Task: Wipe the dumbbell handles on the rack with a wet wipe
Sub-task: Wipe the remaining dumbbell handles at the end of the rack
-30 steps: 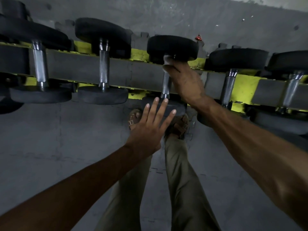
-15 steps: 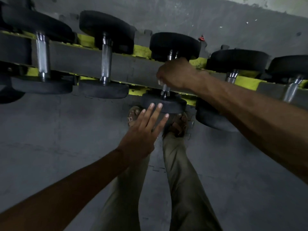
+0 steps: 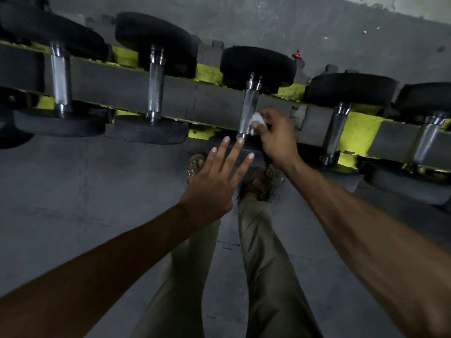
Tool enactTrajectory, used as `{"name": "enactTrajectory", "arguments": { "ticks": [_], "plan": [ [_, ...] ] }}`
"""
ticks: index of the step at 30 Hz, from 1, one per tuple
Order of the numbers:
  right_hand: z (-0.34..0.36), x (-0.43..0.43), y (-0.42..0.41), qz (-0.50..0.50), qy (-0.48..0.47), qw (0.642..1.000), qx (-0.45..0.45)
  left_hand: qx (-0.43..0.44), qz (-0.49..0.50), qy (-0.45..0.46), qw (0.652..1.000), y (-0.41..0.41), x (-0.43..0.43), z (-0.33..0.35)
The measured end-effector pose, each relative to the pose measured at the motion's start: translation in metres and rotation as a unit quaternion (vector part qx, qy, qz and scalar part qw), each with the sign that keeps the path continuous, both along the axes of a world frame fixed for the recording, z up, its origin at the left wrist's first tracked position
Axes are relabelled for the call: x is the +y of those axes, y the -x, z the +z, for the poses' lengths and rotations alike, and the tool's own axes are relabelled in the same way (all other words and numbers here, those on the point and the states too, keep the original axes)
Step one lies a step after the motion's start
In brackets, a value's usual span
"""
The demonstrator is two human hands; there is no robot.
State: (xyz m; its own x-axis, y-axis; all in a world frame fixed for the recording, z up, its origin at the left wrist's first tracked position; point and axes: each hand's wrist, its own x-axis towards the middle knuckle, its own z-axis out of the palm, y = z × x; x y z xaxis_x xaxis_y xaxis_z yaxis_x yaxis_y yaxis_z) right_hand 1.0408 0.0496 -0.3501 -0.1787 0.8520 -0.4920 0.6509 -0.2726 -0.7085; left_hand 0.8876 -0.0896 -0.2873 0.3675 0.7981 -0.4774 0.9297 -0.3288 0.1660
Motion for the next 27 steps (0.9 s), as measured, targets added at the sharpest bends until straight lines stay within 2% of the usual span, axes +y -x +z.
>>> {"name": "enactTrajectory", "arguments": {
  "ticks": [2, 4, 5, 7, 10, 11, 13, 15, 17, 18, 20, 22, 24, 26, 27],
  "plan": [
    [-0.01, 0.017, 0.013, -0.091, 0.051, 0.993, 0.051, 0.0, 0.001, -0.002, 1.0, 0.001, -0.002, -0.004],
    [-0.016, 0.04, 0.027, -0.216, 0.126, 0.961, 0.121, 0.0, -0.002, -0.006, 1.0, 0.001, -0.002, -0.006],
    [-0.015, 0.046, 0.029, -0.243, 0.149, 0.95, 0.129, 0.0, -0.005, -0.006, 1.0, 0.001, -0.001, -0.005],
    [-0.014, 0.042, 0.026, -0.223, 0.208, 0.943, 0.134, 0.002, -0.005, 0.001, 1.0, 0.001, 0.0, -0.001],
    [-0.005, 0.021, 0.011, -0.104, 0.284, 0.949, 0.092, 0.005, -0.006, 0.006, 1.0, 0.001, 0.002, 0.002],
    [-0.003, 0.022, 0.008, -0.093, 0.3, 0.945, 0.093, 0.004, -0.006, 0.008, 1.0, 0.001, 0.002, 0.002],
    [-0.003, 0.04, 0.011, -0.135, 0.311, 0.931, 0.134, 0.003, -0.011, 0.008, 1.0, 0.002, 0.002, 0.001],
    [-0.006, 0.063, 0.018, -0.226, 0.326, 0.888, 0.234, 0.002, -0.014, 0.007, 1.0, 0.003, 0.0, -0.002],
    [-0.013, 0.076, 0.023, -0.338, 0.361, 0.801, 0.338, -0.001, -0.011, 0.007, 1.0, 0.003, -0.001, -0.004],
    [-0.015, 0.076, 0.027, -0.378, 0.373, 0.762, 0.37, -0.001, -0.011, 0.005, 1.0, 0.003, -0.001, -0.004],
    [-0.017, 0.068, 0.037, -0.438, 0.361, 0.724, 0.393, 0.0, -0.014, 0.006, 1.0, 0.003, -0.001, -0.004],
    [-0.01, 0.056, 0.048, -0.481, 0.3, 0.737, 0.368, 0.001, -0.015, 0.003, 1.0, 0.003, 0.0, -0.003],
    [-0.01, 0.048, 0.049, -0.472, 0.175, 0.817, 0.28, 0.002, -0.016, 0.001, 1.0, 0.004, 0.002, -0.002],
    [-0.008, 0.04, 0.043, -0.368, 0.015, 0.922, 0.12, -0.002, -0.016, -0.007, 1.0, 0.005, 0.002, -0.002],
    [-0.006, 0.034, 0.04, -0.288, -0.063, 0.954, 0.045, -0.005, -0.014, -0.006, 1.0, 0.005, 0.002, -0.001]
  ]
}}
